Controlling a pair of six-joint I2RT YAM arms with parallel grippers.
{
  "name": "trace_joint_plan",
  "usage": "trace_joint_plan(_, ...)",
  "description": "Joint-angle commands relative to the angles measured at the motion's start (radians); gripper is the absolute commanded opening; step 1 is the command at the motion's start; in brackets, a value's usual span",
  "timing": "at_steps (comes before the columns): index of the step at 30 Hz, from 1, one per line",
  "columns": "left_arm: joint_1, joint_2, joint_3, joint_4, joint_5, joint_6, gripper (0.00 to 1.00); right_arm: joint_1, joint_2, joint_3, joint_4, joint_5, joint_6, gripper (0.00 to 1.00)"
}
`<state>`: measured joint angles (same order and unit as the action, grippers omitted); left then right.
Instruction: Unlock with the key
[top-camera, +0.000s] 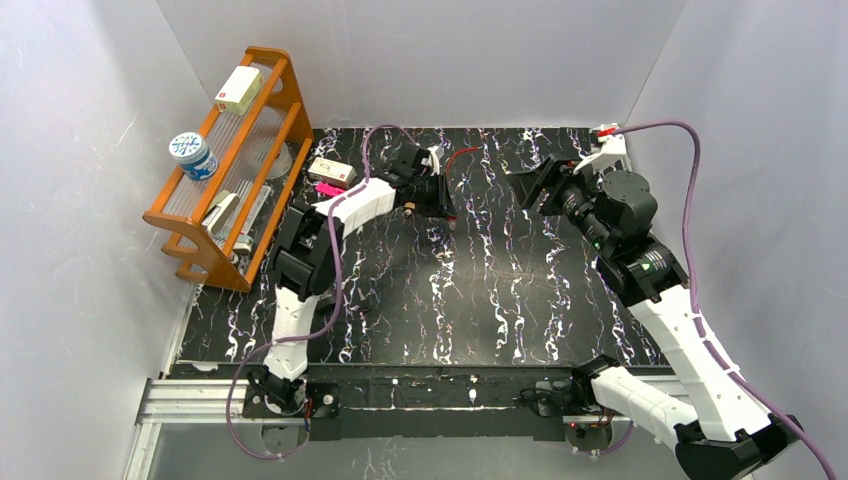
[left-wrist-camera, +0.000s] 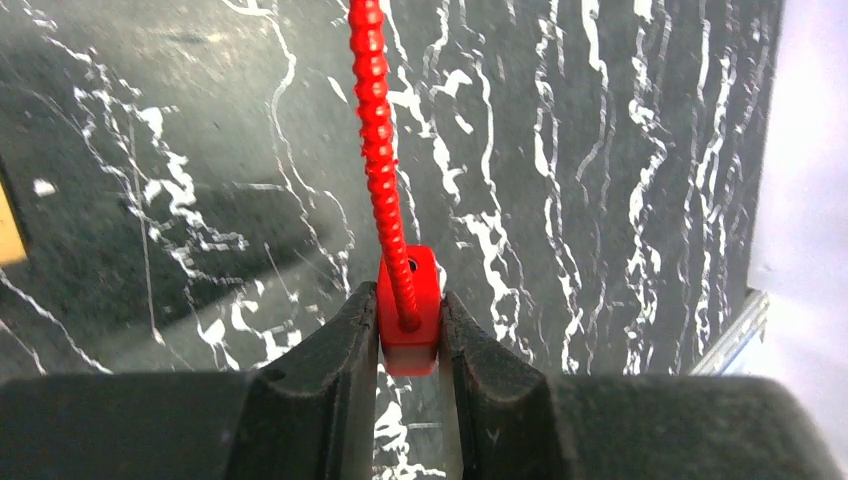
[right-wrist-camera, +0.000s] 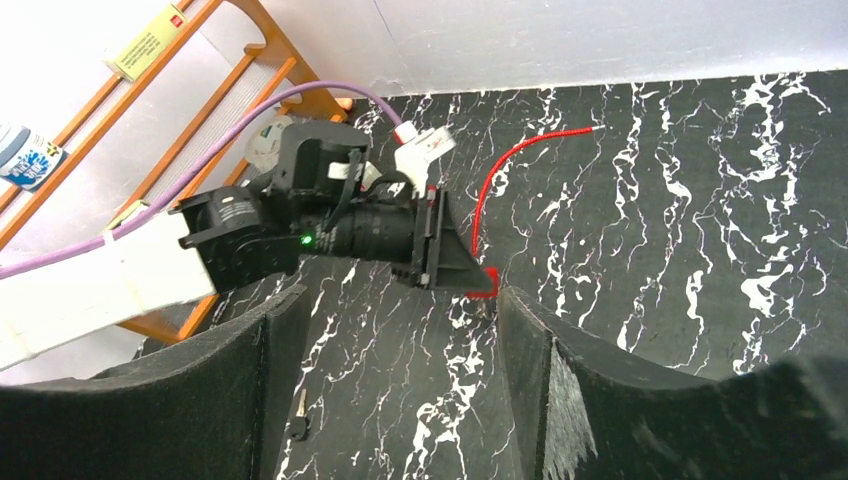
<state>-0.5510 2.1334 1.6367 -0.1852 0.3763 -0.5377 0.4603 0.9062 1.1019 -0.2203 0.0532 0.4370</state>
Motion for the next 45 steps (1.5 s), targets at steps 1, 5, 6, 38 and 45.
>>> trace_joint_plan(1, 0.006, 0.078, 0.149, -0.126, -0.084, -0.006, 0.03, 0.001, -0.020, 0.025, 0.013, 0.020, 0.021, 0.77)
trace_joint_plan(5, 0.008, 0.136, 0.212, -0.169, -0.151, 0.001, 0.15, 0.001, -0.017, 0.026, -0.003, 0.035, 0.023, 0.77)
trace_joint_plan(6, 0.009, 0.146, 0.224, -0.176, -0.164, 0.003, 0.17, 0.001, -0.018, 0.025, -0.006, 0.035, 0.025, 0.77)
trace_joint_plan(38, 0.096, -0.644, -0.396, -0.538, -0.838, -0.042, 0.71, 0.001, 0.113, 0.034, -0.077, -0.042, 0.112, 0.79)
trace_joint_plan(45, 0.115, -0.888, -0.669, -0.586, -0.826, -0.152, 0.74, 0.000, 0.229, 0.067, -0.145, -0.155, 0.124, 0.76)
